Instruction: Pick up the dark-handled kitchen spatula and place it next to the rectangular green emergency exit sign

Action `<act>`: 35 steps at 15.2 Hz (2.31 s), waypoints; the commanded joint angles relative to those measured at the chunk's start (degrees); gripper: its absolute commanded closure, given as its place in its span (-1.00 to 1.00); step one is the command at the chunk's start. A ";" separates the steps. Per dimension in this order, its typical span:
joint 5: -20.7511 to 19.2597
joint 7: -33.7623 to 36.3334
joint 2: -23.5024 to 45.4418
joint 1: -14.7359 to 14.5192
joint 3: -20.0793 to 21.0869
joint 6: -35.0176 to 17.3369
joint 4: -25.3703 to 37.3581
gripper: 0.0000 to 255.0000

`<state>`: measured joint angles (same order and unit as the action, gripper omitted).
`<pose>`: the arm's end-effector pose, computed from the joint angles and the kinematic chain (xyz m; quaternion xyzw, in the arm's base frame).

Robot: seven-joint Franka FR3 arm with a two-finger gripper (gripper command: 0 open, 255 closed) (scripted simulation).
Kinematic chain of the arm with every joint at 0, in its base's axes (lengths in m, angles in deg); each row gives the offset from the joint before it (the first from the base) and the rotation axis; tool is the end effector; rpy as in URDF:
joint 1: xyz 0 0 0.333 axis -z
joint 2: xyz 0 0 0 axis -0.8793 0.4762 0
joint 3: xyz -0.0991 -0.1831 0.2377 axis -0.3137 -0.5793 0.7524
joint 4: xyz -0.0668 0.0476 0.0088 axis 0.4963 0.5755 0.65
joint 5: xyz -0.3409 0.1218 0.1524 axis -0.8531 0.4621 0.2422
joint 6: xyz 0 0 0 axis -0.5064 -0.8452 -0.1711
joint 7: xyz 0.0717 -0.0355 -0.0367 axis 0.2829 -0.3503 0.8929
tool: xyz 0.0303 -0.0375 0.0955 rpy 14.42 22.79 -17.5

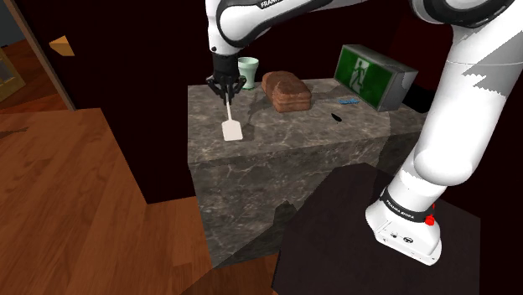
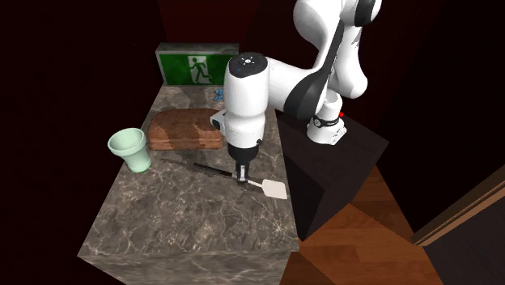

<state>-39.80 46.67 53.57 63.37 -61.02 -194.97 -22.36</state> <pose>0.5983 0.1708 0.4443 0.9548 -0.2953 0.0321 0.0094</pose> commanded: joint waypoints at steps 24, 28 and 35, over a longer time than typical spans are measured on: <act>0.96 -1.44 -1.11 -0.56 0.53 18.90 17.89 1.00; 0.72 -1.50 -0.36 -0.88 0.62 22.30 21.99 1.00; 3.99 -6.29 -9.07 2.74 -0.94 21.04 12.81 1.00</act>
<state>-36.56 41.66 46.47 65.25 -61.52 -173.38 -7.22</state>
